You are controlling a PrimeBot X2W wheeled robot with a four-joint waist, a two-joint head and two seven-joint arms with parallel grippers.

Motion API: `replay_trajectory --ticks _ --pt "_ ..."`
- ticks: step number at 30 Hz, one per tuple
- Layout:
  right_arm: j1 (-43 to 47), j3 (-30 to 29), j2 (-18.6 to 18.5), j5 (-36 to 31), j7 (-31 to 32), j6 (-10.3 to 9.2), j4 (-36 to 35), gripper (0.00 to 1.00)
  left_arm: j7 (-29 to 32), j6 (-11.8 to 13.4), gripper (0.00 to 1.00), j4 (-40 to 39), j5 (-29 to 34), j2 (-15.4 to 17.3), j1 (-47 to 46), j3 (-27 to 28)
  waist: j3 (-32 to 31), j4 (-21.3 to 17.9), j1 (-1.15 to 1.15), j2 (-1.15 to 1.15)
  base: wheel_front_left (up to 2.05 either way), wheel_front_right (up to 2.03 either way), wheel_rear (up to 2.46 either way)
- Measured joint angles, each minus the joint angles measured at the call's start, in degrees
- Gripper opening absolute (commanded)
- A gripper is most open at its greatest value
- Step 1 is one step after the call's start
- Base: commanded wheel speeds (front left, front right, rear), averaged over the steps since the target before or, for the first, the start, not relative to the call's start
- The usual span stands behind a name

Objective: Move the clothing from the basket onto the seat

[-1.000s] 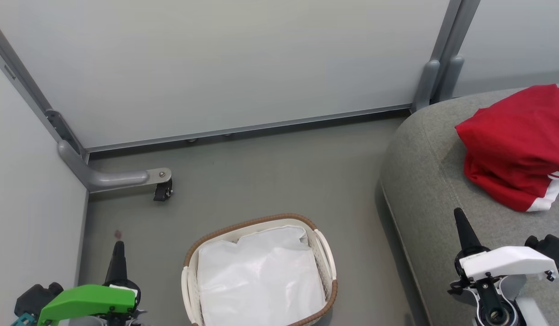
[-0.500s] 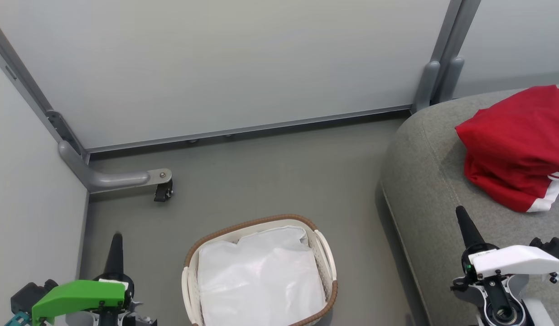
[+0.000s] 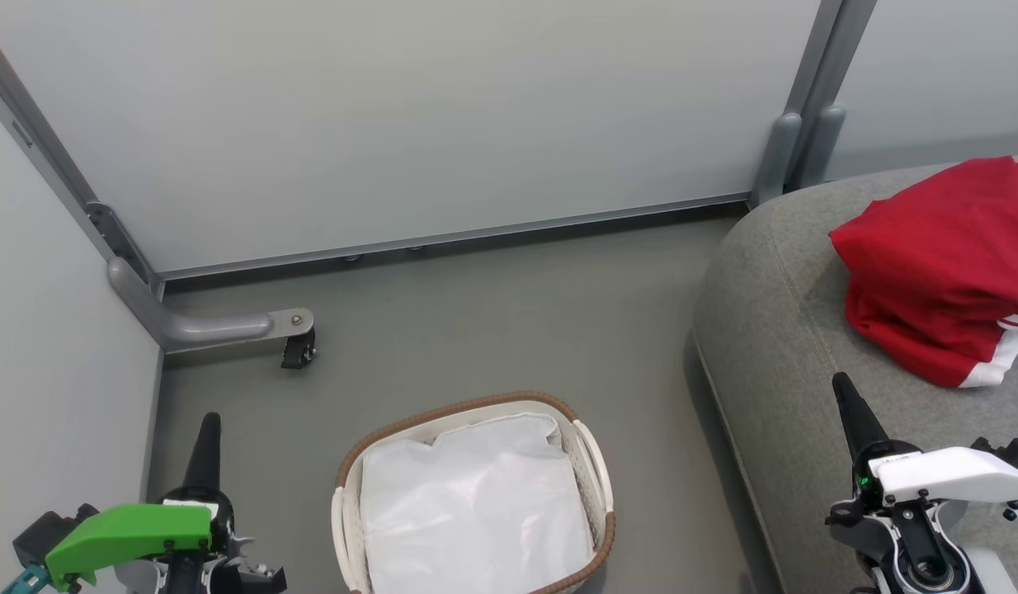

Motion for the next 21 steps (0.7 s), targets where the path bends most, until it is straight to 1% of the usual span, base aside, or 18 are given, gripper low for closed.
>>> replay_trajectory --ticks 21 --pt "0.35 -0.83 -0.07 9.03 2.4 0.0 -1.34 0.0 2.42 -0.14 0.0 -1.81 -8.5 0.05 -0.76 0.65 -0.23 0.08 0.0 0.0 0.0 0.0 0.0"
